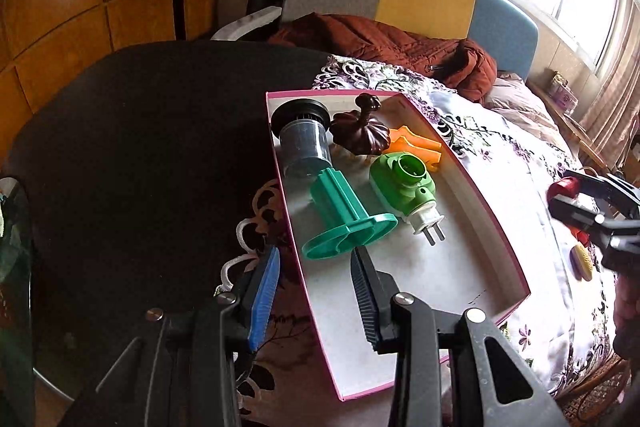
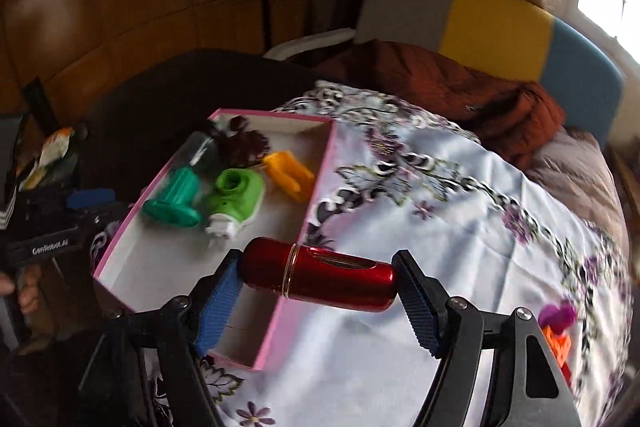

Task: Organize rigid objects
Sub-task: 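Lower the red cylinder into the tray and open the right gripper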

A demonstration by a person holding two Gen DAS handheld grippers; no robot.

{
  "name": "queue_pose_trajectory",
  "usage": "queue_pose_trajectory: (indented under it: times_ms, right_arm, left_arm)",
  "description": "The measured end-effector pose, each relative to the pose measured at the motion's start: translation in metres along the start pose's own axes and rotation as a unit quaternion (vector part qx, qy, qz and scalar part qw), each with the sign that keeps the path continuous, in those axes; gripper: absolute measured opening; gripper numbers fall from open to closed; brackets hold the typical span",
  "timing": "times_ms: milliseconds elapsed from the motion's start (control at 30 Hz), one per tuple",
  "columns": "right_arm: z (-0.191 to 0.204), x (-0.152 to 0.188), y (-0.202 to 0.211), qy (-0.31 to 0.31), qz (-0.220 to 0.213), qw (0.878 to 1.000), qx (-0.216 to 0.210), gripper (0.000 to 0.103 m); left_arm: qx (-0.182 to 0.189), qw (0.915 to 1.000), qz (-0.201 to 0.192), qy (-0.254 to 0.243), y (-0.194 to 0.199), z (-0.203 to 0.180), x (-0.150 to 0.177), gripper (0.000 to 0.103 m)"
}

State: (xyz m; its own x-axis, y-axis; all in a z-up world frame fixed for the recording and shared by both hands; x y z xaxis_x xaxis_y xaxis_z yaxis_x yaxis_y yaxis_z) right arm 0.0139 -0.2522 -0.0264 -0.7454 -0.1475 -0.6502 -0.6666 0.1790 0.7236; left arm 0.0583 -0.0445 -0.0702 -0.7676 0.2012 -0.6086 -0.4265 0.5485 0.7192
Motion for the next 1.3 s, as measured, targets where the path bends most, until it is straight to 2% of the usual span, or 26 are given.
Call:
queue_pose_trajectory:
  times_ms: [133,233,367,433,533,833,1033,1300]
  right_arm:
    - [0.046,-0.012,-0.013,0.099,0.005,0.995,-0.014,0.075]
    - [0.068,-0.015,-0.032,0.170,0.019,0.985,-0.014,0.075]
    - [0.084,-0.017,-0.061,0.218,0.047,0.975,-0.011,0.075]
    - [0.085,-0.018,-0.070,0.222,0.053,0.973,-0.001,0.077]
    - [0.080,-0.022,-0.074,0.203,0.050,0.978,0.004,0.084]
    - [0.060,-0.019,-0.060,0.135,0.043,0.990,-0.002,0.086]
    - [0.044,-0.018,-0.045,0.066,0.029,0.997,0.005,0.088]
    - [0.024,-0.014,-0.026,-0.015,0.011,1.000,0.016,0.089]
  left_arm:
    - [0.002,1.0000,0.001,0.008,0.001,0.005,0.001,0.037]
    - [0.002,0.9999,0.000,0.014,0.002,0.008,0.002,0.037]
    - [0.002,0.9998,0.001,0.020,0.002,0.013,0.003,0.037]
    - [0.004,0.9998,0.003,0.022,0.002,0.015,0.004,0.037]
    - [0.002,0.9997,0.004,0.024,0.001,0.017,0.005,0.037]
    - [-0.001,0.9999,0.003,0.014,0.001,0.012,0.006,0.037]
    - [-0.005,1.0000,0.001,0.004,0.003,0.005,0.006,0.037]
    - [-0.007,0.9999,0.000,-0.013,0.006,-0.006,0.006,0.037]
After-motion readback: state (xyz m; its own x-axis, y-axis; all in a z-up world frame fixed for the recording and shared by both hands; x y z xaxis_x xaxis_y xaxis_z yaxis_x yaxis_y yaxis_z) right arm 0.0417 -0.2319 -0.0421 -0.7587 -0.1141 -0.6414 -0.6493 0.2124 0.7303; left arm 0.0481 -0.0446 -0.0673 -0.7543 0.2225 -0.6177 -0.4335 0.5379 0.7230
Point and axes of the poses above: each gripper's, at about its wrist camera, not at the fingertips, and y roughly against the way its jaws point, z to its left, x to its underside, the point moved 4 cm from there along -y, roughly the way its jaws point, and after that the axes turned 15 degrees about x, right-handed, at the moved point
